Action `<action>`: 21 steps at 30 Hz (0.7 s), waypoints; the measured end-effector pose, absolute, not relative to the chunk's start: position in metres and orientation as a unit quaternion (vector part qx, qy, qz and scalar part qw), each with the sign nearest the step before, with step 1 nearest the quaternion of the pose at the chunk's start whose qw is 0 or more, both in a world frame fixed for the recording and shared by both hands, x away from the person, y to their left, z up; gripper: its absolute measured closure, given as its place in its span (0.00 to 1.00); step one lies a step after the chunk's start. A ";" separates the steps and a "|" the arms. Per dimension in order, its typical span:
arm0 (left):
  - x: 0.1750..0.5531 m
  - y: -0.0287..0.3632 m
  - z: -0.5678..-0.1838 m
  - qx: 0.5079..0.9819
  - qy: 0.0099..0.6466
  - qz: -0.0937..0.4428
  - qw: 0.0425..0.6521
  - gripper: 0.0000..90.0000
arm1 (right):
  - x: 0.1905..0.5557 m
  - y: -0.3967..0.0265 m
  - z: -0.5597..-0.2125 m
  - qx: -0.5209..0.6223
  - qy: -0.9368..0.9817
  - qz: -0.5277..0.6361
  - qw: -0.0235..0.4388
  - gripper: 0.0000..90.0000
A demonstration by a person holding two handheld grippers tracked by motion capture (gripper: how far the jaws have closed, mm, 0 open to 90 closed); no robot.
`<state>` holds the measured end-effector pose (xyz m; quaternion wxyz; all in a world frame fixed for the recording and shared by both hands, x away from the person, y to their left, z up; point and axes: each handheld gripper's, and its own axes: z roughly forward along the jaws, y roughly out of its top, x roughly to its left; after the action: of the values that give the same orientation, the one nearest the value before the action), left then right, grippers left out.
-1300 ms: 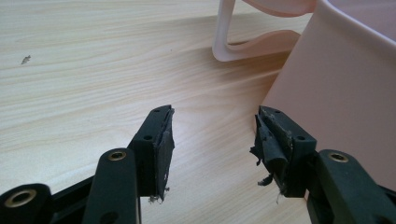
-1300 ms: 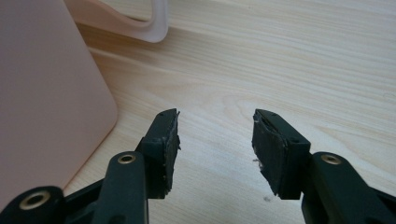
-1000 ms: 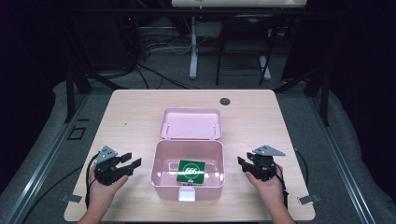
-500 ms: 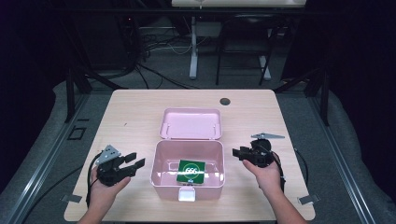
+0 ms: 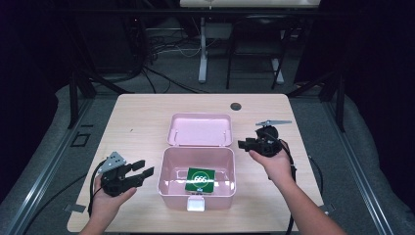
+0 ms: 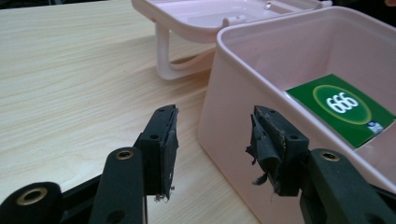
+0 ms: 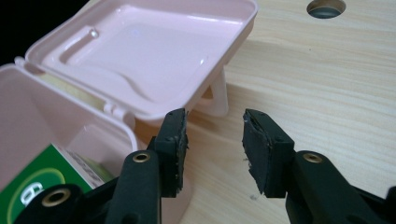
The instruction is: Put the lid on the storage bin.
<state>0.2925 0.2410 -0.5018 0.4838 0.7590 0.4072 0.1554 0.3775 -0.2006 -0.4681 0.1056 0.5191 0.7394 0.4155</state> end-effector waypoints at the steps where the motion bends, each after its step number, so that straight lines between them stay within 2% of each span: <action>1: 0.292 0.241 -0.500 0.757 0.405 0.153 0.490 0.56 | 0.380 -0.200 -0.466 0.522 0.737 0.416 0.104 0.66; 3: 0.292 0.239 -0.495 0.757 0.402 0.156 0.491 0.57 | 0.385 -0.199 -0.461 0.529 0.734 0.412 0.111 0.66; 4: 0.292 0.238 -0.493 0.759 0.401 0.158 0.488 0.61 | 0.389 -0.197 -0.456 0.534 0.730 0.408 0.123 0.66; 9: 0.298 0.227 -0.476 0.762 0.400 0.153 0.485 0.62 | 0.397 -0.190 -0.449 0.544 0.731 0.387 0.140 0.67; 17: 0.316 0.208 -0.453 0.758 0.400 0.135 0.497 0.66 | 0.414 -0.168 -0.442 0.538 0.741 0.377 0.142 0.69; 21: 0.320 0.202 -0.456 0.751 0.410 0.127 0.502 0.69 | 0.424 -0.158 -0.441 0.543 0.748 0.353 0.145 0.69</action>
<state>0.3199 0.2021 -0.4558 0.5020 0.7511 0.4095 0.1273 0.4242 -0.1579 -0.4407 0.1451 0.5431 0.7480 0.3529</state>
